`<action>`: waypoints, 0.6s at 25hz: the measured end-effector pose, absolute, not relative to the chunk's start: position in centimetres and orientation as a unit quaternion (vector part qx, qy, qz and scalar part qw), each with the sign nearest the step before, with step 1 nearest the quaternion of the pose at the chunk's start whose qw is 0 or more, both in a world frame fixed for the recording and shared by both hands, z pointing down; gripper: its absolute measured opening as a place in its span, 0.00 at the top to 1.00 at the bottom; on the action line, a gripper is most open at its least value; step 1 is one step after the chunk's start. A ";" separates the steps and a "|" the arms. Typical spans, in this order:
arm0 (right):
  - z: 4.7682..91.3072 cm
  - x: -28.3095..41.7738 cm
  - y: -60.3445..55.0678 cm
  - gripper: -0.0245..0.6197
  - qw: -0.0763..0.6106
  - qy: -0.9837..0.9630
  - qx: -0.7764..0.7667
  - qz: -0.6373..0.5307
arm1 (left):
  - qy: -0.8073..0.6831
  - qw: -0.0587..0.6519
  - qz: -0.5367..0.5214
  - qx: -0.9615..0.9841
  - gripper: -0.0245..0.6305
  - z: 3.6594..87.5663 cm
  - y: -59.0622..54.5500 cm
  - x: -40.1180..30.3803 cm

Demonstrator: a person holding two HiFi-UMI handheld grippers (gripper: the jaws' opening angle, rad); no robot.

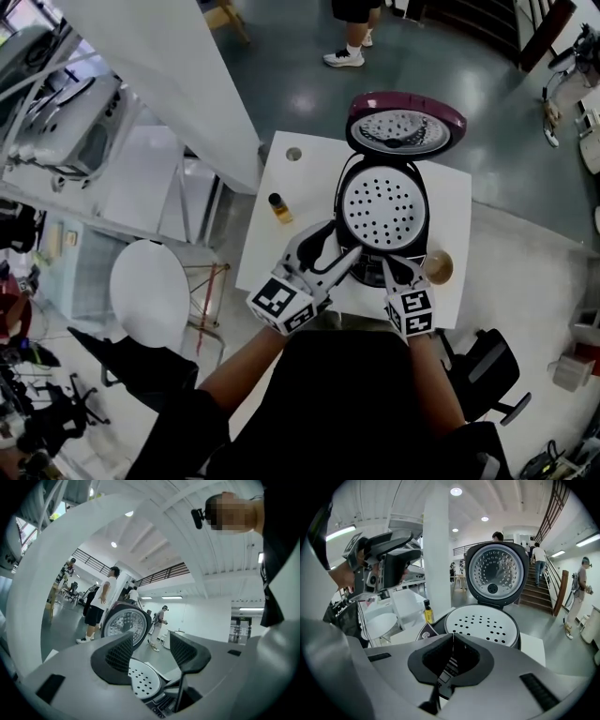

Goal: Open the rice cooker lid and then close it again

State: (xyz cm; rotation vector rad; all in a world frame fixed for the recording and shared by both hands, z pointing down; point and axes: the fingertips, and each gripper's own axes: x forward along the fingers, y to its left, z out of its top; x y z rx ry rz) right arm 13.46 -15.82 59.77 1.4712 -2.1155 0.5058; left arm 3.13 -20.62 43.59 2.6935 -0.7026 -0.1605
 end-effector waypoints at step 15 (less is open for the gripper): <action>58.4 18.2 -15.7 0.96 0.222 -0.759 0.568 0.230 | -0.218 0.124 -0.082 0.964 0.62 34.6 -31.1 9.4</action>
